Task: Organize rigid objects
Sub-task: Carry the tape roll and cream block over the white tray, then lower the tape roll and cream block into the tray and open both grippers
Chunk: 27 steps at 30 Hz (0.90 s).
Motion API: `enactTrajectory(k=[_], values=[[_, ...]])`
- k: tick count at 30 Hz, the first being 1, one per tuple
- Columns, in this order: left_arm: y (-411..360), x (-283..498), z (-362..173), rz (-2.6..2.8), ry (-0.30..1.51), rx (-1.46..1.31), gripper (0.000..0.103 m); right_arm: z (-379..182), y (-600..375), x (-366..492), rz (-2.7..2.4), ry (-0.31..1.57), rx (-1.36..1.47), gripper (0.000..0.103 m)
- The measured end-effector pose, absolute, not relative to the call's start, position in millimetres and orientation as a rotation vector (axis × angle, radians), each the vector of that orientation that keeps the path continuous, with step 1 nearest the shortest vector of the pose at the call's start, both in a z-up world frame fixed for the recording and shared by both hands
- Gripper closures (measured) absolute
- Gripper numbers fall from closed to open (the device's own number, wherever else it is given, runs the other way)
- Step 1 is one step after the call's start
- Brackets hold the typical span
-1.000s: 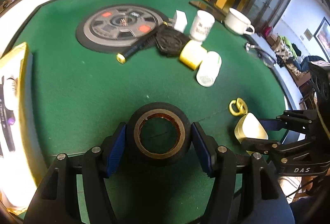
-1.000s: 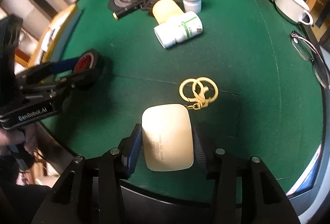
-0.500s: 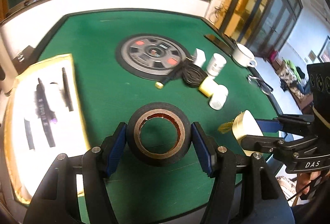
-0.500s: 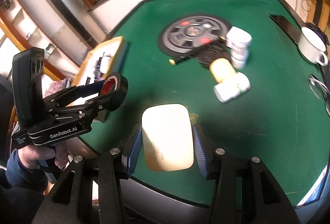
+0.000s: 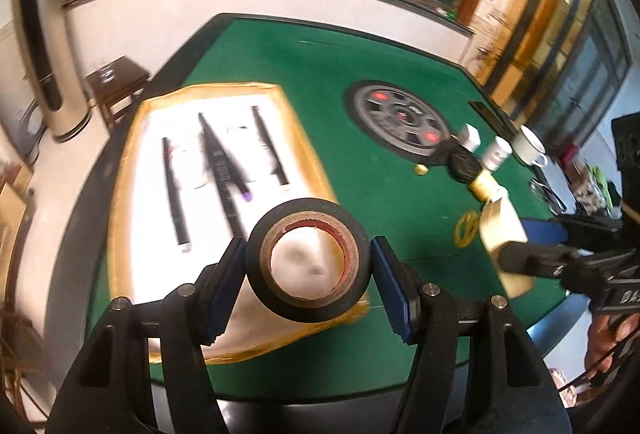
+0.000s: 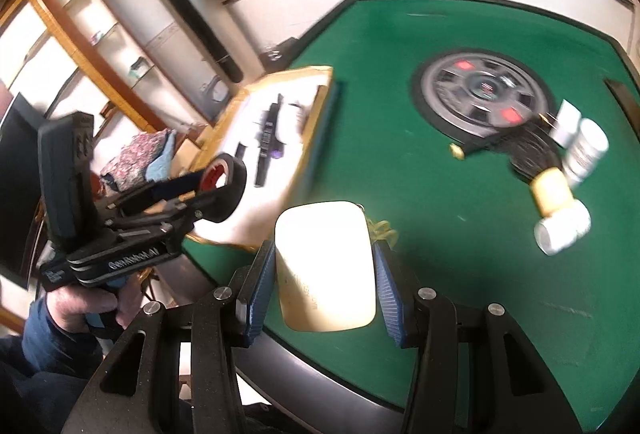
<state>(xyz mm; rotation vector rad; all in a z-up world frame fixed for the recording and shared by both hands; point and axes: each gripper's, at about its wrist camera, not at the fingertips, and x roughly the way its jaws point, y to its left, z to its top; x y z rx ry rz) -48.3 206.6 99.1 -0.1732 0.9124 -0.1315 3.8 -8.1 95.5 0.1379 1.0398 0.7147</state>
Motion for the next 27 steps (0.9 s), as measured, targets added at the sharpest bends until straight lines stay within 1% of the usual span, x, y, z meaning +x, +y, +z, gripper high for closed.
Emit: enactTrajectory(k=[8, 15, 27], values=[[251.5, -51.7, 77.3, -0.057, 0.944, -0.227, 0.041, 109.7, 65.2, 16.2, 0.836, 1.021, 0.096, 0.06], [261.7, -49.3, 53.6, -0.065, 0.988, -0.221, 0.041, 76.6, 113.5, 34.2, 0.832, 1.124, 0.119, 0.06], [268.2, -40.6, 28.1, -0.088, 1.045, -0.192, 0.041, 39.5, 150.7, 42.6, 0.776, 1.221, 0.051, 0.06]])
